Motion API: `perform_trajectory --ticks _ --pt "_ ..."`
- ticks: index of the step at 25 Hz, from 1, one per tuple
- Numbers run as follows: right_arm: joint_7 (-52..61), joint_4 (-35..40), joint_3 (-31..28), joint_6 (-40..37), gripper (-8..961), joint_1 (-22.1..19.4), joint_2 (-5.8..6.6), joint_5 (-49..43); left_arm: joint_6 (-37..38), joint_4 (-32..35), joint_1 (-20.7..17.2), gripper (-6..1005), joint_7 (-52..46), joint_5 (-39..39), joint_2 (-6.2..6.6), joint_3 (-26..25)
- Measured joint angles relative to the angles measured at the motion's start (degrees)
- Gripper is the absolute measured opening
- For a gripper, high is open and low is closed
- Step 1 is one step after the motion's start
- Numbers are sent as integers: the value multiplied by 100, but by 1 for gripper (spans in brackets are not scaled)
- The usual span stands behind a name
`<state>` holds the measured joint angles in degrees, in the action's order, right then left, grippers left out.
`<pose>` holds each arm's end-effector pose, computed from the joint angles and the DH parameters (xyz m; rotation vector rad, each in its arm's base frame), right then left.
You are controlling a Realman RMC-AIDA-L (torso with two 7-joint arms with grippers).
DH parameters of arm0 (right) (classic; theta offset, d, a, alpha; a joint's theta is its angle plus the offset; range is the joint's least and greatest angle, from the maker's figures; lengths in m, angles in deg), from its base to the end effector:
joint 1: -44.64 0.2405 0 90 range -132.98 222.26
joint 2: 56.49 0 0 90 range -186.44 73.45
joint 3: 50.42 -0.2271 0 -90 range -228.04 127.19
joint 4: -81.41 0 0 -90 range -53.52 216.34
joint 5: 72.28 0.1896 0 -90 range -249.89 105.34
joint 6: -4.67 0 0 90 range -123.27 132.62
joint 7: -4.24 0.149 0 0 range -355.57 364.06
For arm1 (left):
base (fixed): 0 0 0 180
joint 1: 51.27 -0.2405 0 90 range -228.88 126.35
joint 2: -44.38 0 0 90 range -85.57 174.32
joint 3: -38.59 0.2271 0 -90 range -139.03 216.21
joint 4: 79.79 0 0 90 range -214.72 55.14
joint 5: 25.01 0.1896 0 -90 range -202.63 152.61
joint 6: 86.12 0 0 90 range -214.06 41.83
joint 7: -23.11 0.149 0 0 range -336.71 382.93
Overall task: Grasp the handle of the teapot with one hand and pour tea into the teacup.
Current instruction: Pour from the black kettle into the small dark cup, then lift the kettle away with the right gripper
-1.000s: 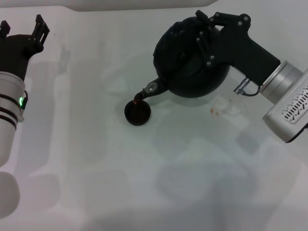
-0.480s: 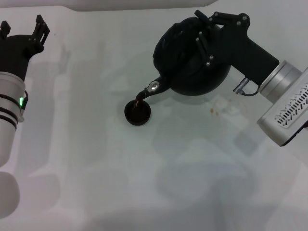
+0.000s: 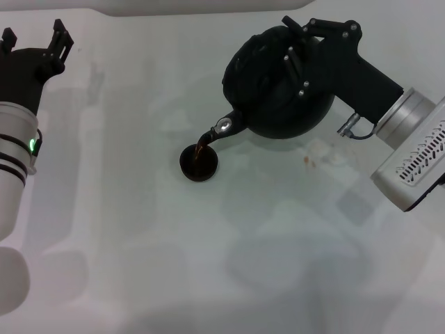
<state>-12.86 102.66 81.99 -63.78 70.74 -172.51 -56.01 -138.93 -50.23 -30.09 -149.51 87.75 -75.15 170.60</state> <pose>0.2024 0.3031 -0.0409 -2.0244 -0.3705 0.6061 -0.2717 0.3256 -0.0130 -1.4592 -0.7749 -0.6737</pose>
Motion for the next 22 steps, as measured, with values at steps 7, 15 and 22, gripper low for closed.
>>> perform_trajectory --ticks 7,15,22 --pt "-69 -19 -13 4 120 0 0 8 0 -7 1 880 0 0 0 0" --pt "-191 -29 -47 8 121 0 0 45 0 -19 11 880 0 0 0 0" --pt "-214 -33 -50 8 119 0 0 45 0 -21 18 880 0 0 0 0"
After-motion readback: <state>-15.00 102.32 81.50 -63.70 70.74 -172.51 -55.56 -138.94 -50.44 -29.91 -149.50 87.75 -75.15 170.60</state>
